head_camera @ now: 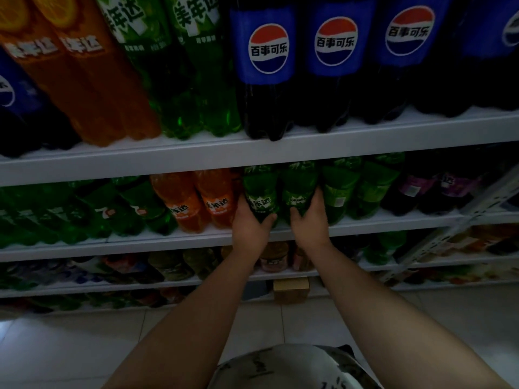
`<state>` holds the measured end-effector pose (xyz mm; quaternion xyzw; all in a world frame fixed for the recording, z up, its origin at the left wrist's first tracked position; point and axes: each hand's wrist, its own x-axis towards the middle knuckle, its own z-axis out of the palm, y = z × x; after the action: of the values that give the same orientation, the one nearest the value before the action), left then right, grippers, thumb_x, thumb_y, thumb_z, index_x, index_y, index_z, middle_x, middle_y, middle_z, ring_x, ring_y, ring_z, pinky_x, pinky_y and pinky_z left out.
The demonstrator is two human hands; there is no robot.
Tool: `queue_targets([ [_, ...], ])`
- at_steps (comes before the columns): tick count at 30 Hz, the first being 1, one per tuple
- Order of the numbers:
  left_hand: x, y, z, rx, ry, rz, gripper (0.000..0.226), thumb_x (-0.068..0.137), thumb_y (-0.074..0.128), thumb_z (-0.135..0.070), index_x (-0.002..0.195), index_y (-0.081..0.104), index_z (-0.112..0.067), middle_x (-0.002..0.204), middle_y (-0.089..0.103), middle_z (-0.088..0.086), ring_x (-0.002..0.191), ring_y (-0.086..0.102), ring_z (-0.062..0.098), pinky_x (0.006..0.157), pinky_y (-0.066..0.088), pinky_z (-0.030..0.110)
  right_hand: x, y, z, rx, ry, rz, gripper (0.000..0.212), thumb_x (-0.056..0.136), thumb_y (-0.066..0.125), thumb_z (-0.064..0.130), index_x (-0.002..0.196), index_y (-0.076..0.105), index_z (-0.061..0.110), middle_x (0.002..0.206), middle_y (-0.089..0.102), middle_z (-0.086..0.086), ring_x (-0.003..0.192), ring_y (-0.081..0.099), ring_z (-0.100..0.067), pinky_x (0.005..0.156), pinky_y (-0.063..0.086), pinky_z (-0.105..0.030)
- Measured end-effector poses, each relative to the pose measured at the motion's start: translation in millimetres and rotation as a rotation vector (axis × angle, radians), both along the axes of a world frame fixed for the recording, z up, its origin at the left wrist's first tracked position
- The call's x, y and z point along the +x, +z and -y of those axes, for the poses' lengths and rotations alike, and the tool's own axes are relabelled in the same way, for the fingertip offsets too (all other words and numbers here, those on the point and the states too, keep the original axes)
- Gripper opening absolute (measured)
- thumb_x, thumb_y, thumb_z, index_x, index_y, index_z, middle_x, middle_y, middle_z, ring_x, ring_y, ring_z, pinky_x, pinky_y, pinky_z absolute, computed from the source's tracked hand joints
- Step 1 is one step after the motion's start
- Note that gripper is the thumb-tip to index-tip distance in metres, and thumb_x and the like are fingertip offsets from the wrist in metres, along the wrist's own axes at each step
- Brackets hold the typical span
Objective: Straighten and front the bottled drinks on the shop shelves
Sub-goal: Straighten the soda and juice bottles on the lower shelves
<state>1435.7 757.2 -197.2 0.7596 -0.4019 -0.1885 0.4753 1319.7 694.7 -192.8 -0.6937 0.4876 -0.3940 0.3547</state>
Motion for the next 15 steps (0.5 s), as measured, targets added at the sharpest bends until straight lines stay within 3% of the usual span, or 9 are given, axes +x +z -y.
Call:
queue_targets([
  [9,3.8,0.2,4.3,0.055,0.087,0.056,0.061,0.080,0.074,-0.024,0.129,0.040,-0.009,0.122,0.058,0.011,0.111,0.057,0.026,0.090,0.050,0.040,19.2,-8.7,-12.5,-0.073,-0.303,-0.088,0.078,0.068,0.081,0.027,0.132,0.045,0.000,0.124,0.045,-0.020,0.120,0.042,-0.035,0.101,0.039,-0.041],
  [15,4.6,-0.5,5.4,0.096,0.080,0.134,0.061,0.082,0.071,-0.026,0.129,0.038,-0.005,0.121,0.058,0.016,0.109,0.057,0.031,0.086,0.051,0.042,5.8,-15.2,-8.4,-0.030,-0.073,-0.007,0.076,0.079,0.070,0.011,0.143,0.030,0.004,0.139,0.044,-0.015,0.126,0.043,-0.028,0.103,0.038,-0.038],
])
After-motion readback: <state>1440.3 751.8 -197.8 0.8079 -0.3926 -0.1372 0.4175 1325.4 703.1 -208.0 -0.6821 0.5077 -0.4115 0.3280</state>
